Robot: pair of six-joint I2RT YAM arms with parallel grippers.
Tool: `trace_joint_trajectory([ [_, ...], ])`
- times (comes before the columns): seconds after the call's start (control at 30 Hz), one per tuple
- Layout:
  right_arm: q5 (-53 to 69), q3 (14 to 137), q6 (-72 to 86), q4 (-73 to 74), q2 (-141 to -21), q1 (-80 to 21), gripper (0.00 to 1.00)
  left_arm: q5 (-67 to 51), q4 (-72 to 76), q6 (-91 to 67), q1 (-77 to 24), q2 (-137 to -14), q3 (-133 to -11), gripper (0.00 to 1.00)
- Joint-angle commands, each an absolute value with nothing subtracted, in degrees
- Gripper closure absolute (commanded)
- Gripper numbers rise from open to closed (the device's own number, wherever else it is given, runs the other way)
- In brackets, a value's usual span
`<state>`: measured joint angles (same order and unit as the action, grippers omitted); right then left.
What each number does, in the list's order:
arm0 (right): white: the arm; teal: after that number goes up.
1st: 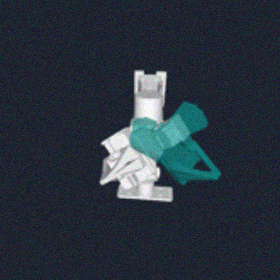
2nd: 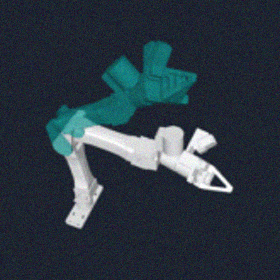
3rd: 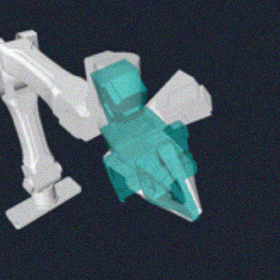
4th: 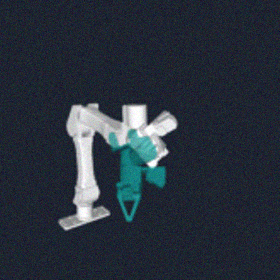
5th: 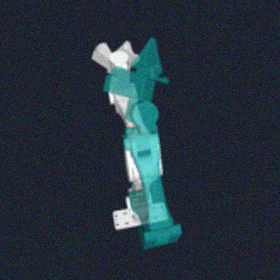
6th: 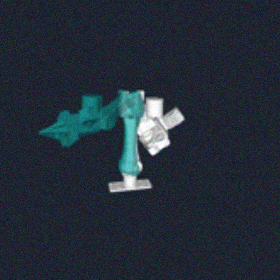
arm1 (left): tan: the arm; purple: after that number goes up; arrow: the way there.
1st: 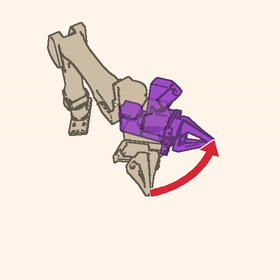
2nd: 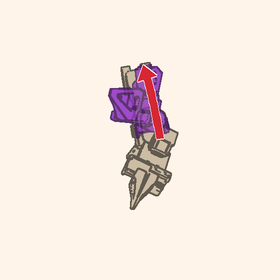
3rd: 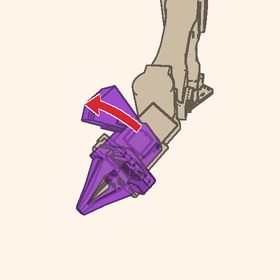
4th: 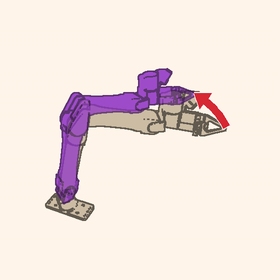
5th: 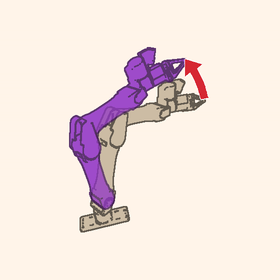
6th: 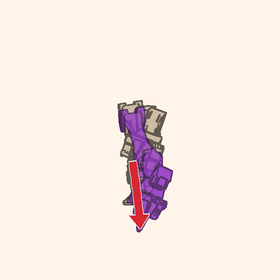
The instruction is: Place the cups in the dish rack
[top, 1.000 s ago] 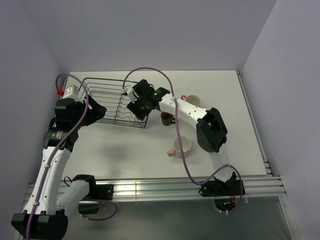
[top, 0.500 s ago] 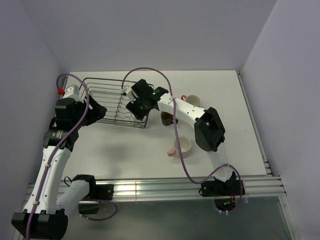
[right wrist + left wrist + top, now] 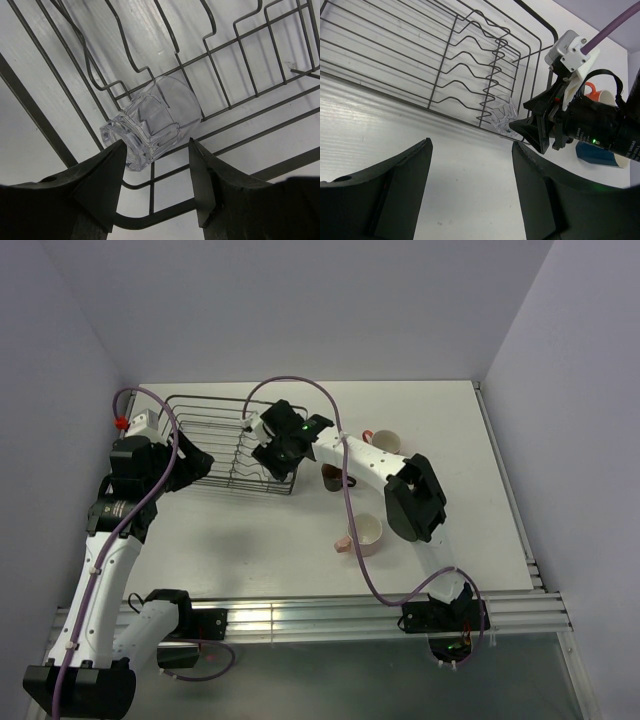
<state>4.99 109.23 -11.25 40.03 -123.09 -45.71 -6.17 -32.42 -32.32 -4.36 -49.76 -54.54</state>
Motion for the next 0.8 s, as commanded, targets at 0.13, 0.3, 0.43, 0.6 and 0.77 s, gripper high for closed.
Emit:
trace_joint_trajectory([
  [0.13,1.06,112.5,-10.02,39.99,-124.45,-45.0,0.4,-6.5,-31.03,-31.2,-4.39,-49.31,-54.32,0.29],
  [0.3,0.17,113.2,-8.97,39.29,-124.63,-44.83,0.41,-6.5,-31.2,-31.2,-4.39,-49.31,-54.23,0.29],
  [0.43,-1.22,114.34,-8.44,39.29,-125.07,-44.56,0.41,-6.5,-31.11,-31.2,-4.39,-49.31,-54.32,0.29],
  [0.6,-2.11,115.31,-8.0,39.38,-126.21,-44.47,0.41,-6.5,-31.2,-31.2,-4.39,-49.31,-54.32,0.28],
  [0.77,-2.02,115.93,-7.56,39.64,-127.09,-44.3,0.41,-6.59,-31.03,-31.2,-4.39,-49.39,-54.32,0.28],
])
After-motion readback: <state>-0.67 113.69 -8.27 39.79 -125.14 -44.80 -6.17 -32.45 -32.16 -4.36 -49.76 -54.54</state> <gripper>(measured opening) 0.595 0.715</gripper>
